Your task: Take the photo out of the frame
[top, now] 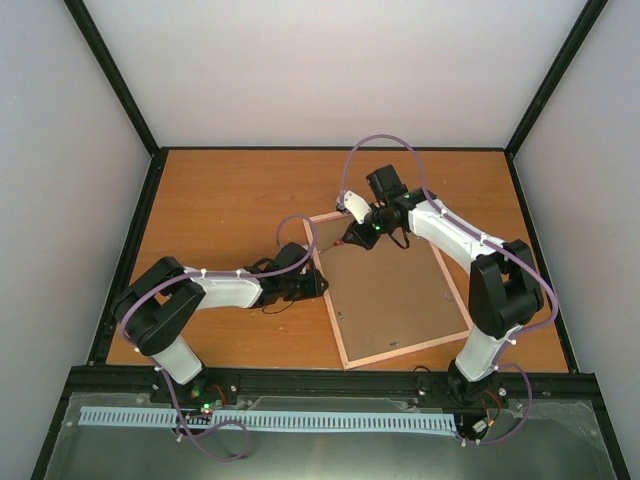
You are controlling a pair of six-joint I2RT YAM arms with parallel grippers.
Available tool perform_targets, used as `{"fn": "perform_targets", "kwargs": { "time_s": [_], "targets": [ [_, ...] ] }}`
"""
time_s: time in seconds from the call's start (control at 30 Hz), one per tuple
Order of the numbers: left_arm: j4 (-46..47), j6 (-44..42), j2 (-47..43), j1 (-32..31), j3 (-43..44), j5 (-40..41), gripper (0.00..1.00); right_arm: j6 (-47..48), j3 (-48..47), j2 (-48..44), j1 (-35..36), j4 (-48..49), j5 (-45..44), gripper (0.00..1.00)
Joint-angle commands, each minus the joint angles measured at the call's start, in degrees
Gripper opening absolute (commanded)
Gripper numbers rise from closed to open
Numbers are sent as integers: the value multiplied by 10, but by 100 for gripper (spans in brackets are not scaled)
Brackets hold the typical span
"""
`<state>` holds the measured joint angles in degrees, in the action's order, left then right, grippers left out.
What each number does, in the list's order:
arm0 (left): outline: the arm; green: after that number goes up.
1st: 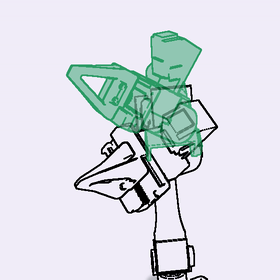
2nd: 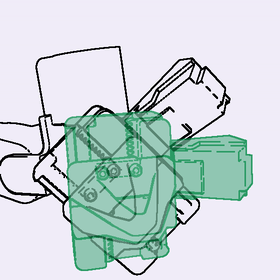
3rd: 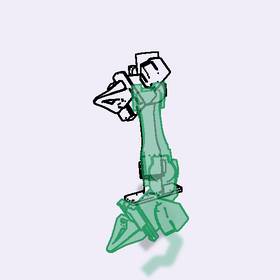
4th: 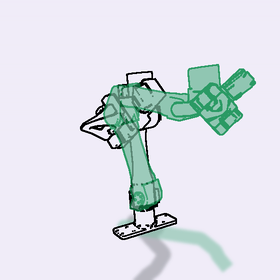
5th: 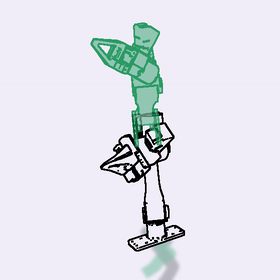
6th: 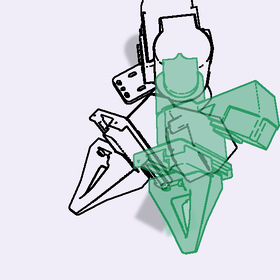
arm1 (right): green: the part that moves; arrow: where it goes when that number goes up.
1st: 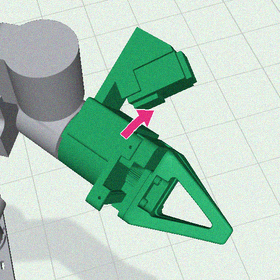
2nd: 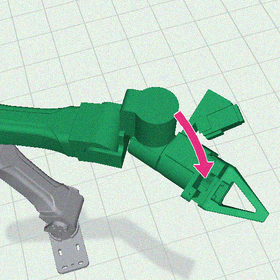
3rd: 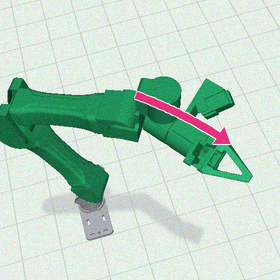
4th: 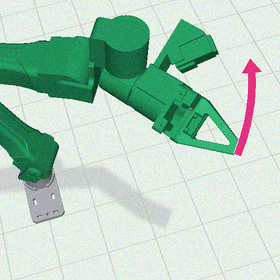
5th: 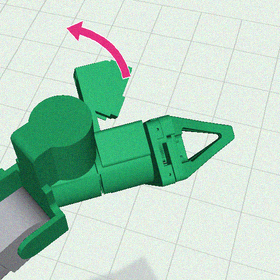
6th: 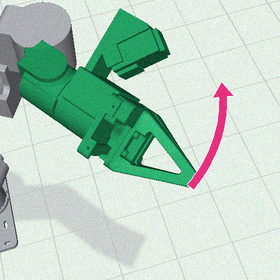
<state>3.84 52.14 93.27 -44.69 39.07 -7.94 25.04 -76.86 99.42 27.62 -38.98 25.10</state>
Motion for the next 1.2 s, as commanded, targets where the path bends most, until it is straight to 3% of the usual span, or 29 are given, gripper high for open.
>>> {"fn": "perform_targets", "kwargs": {
  "time_s": [0.0,0.6,0.83,0.9,1.17],
  "targets": [
    [-2,12,20,-2,1,2,40,6,3,-6,4,-10,19,3],
    [-22,22,15,-2,-17,20,23,-5,2,12,15,-3,0,3],
    [-15,27,8,-2,-28,17,9,-32,-1,24,14,12,-41,3],
    [-12,26,9,-2,-30,15,1,-35,-1,25,15,13,-43,3],
    [-4,25,13,-2,-30,4,1,-46,4,24,15,26,-59,3]
  ]
}}
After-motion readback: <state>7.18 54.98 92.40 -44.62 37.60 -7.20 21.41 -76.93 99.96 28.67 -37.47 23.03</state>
